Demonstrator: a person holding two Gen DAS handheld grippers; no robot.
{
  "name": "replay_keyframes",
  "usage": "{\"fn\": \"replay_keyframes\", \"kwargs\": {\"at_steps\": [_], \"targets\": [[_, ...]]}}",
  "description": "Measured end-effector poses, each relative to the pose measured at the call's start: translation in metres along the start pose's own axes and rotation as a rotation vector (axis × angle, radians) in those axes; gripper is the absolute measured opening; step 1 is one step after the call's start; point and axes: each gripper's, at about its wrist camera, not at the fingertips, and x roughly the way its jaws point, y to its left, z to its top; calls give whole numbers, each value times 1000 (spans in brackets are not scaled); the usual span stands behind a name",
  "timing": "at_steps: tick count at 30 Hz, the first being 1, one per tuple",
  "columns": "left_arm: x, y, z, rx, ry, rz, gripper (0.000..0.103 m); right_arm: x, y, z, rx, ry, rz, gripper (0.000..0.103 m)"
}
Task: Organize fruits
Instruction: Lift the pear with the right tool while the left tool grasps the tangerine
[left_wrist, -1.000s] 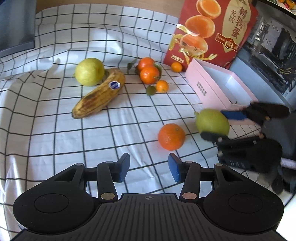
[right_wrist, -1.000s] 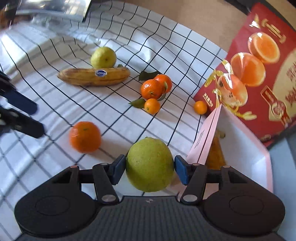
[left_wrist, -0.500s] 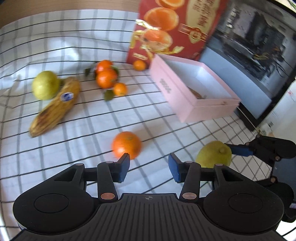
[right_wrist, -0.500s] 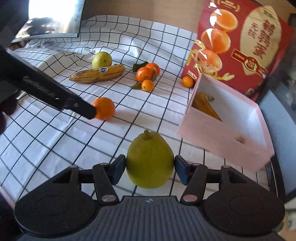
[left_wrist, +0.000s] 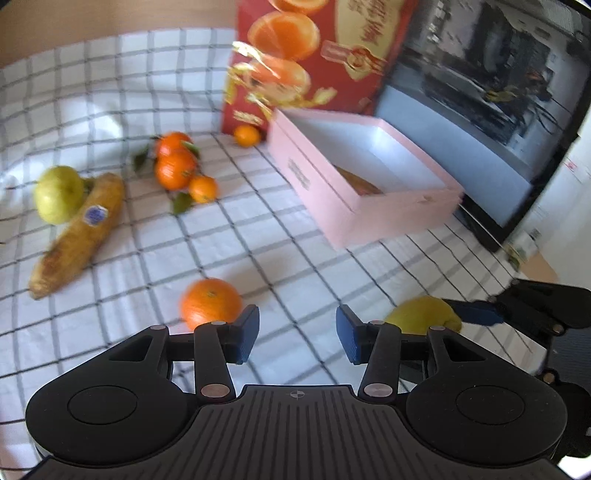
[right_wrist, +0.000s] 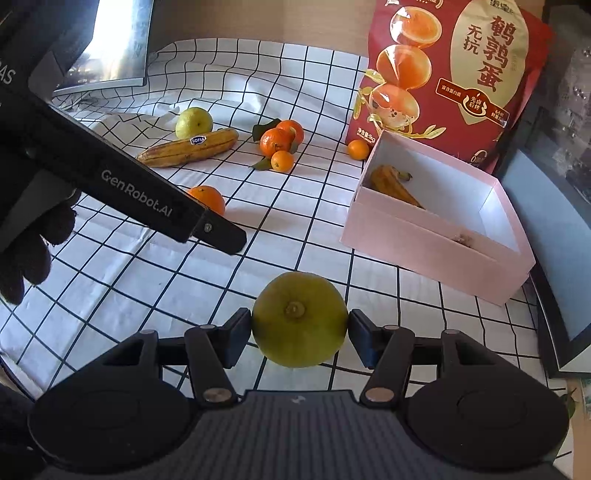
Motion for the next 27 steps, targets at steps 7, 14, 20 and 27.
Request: {"fn": "replay_keyframes", "kwargs": {"at_steps": [7, 14, 20, 27], "targets": [[-1, 29, 4, -75, -29, 130, 51, 11, 2, 8, -5, -7, -6, 58], [18, 37, 9, -63, -4, 140, 55, 10, -1, 8, -6, -5, 10, 58], [31, 31, 12, -30, 23, 111, 54, 15, 1, 10, -19, 0, -3, 58], [35, 27, 8, -4, 50, 120, 48, 16, -2, 10, -1, 10, -4, 59]]}}
